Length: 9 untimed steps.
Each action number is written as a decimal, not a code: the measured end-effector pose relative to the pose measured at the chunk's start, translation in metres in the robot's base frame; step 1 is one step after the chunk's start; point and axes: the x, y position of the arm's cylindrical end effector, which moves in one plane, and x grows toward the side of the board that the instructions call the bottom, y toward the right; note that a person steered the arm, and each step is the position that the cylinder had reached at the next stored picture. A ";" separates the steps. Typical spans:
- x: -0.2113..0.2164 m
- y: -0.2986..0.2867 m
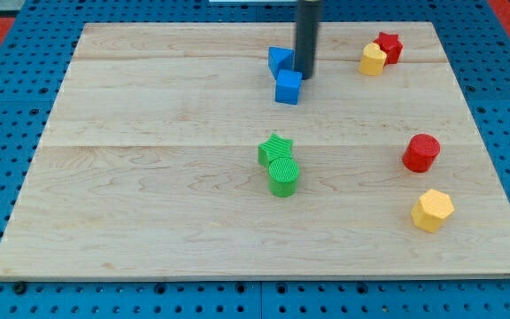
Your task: Move the blue blocks towards the top center of the board
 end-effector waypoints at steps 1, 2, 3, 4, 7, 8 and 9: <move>0.046 0.040; 0.066 -0.015; 0.045 -0.070; 0.020 -0.081; 0.011 -0.043; -0.017 -0.032; -0.039 -0.054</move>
